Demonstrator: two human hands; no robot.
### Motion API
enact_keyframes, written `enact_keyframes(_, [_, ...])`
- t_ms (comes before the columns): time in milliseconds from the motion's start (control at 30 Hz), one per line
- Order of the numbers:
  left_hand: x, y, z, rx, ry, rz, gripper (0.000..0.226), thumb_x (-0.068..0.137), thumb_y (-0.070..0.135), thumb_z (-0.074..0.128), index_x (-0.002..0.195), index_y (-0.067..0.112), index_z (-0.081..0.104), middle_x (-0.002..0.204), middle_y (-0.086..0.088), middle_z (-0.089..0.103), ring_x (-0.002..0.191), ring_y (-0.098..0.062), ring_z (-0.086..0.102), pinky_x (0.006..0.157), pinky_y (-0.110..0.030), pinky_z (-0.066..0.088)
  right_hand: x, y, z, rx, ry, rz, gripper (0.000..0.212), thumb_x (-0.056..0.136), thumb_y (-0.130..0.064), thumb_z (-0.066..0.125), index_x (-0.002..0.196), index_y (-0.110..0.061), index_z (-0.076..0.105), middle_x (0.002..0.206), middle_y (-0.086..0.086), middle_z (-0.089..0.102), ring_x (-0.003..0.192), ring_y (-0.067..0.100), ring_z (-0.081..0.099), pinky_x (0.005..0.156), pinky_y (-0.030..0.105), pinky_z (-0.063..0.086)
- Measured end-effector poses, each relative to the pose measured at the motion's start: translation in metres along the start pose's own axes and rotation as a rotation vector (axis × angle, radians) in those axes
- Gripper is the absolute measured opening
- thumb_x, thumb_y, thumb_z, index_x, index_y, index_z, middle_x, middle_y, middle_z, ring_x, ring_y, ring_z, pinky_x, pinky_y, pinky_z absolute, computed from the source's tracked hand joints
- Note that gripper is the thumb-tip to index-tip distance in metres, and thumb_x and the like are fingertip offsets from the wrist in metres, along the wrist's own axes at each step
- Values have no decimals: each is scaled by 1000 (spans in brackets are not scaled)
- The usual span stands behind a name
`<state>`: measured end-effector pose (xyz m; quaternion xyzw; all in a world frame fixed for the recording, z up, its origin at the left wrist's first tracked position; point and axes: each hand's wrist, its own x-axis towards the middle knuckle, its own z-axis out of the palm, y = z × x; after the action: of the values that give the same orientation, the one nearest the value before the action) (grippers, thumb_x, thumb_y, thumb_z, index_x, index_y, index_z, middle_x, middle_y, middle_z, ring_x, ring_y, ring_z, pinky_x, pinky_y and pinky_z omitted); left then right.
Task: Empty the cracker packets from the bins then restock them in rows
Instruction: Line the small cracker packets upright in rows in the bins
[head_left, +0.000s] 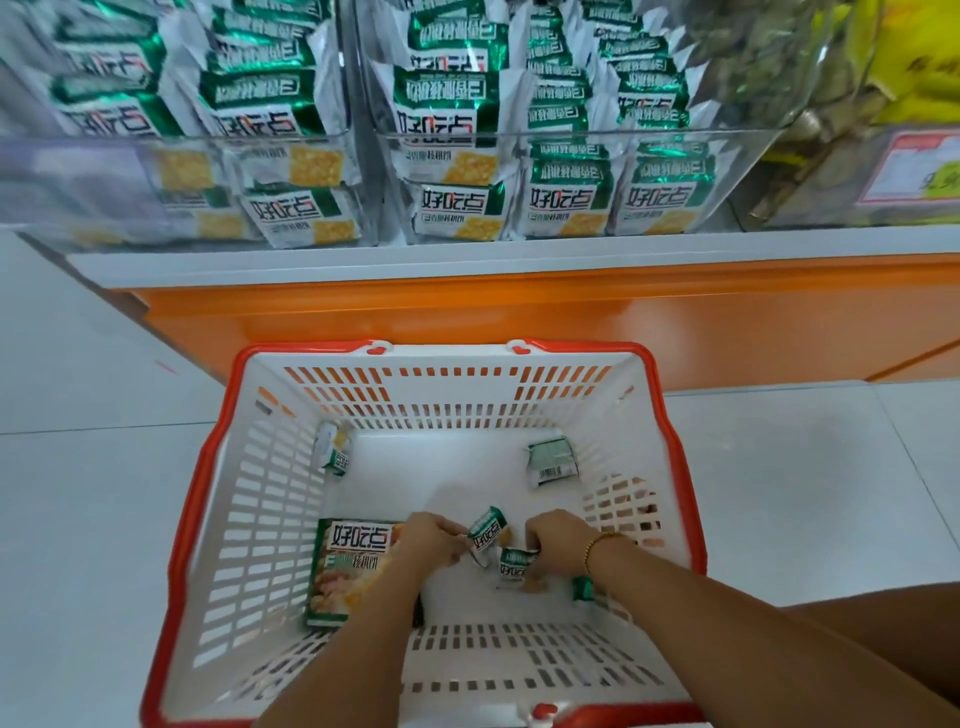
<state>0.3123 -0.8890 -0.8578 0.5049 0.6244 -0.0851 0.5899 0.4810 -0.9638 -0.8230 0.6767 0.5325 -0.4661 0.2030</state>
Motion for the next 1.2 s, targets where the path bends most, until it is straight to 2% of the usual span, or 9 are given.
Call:
enact_keyframes(167, [-27,17,-28,-65,142,108,20,77,0,72,96,0,69,69,-10,65,60,-19,60,62,-29,57,-20,-4,-42,306,100,-90,40,84,-29,73,118,-10,67,111,5,67,88,14,60,77,22,48])
enact_keyframes(300, [-57,32,-51,-231,127,135,22,83,-2,66,103,-12,66,50,-6,54,39,-12,43,40,-19,34,-49,-3,-74,643,45,-200,52,83,-29,74,128,-8,59,102,-8,60,92,6,57,79,16,48])
enact_keyframes(433, [-91,54,-69,-255,-72,145,21,85,-1,65,106,-5,65,61,-4,54,52,-13,48,55,-27,41,-79,-8,-102,524,113,-289,36,83,-36,72,111,-14,65,76,-10,50,69,5,48,60,16,37])
enact_keyframes(567, [-121,80,-82,-328,-141,194,24,88,-3,62,110,5,66,108,-9,68,98,-17,64,82,-25,53,-101,-14,-118,579,154,-376,36,81,-38,74,68,-14,50,62,-1,48,59,13,44,58,24,34])
enact_keyframes(700, [-152,100,-94,-532,-156,280,18,89,-7,56,104,0,63,90,-9,74,86,-20,69,75,-26,55,-116,-26,-122,956,205,-498,21,89,-17,67,90,4,63,102,10,72,95,18,67,86,28,55])
enact_keyframes(800, [-172,111,-96,-686,-138,341,15,92,-5,51,94,4,63,71,-4,70,65,-13,63,66,-24,54,-123,-36,-122,1146,290,-554,39,88,-19,66,108,13,59,113,16,69,96,19,68,80,24,55])
enact_keyframes(933, [-185,120,-97,-736,-96,405,17,96,12,51,103,7,66,93,-11,69,81,-17,59,80,-30,54,-136,-45,-128,1183,394,-563,54,68,-45,79,100,-8,56,103,25,65,84,20,64,69,24,49])
enact_keyframes(1033, [-196,129,-96,-678,-99,440,45,85,44,57,115,11,65,110,-11,69,100,-24,62,96,-39,49,-143,-48,-133,1223,400,-570,40,82,-35,71,103,-2,61,100,11,72,85,13,68,71,21,51])
enact_keyframes(1200, [-213,140,-92,-749,-135,477,59,72,28,71,124,5,57,110,-13,70,99,-25,65,80,-35,54,-151,-57,-138,1399,385,-568,63,73,-40,77,114,6,63,116,26,63,98,30,62,101,43,45])
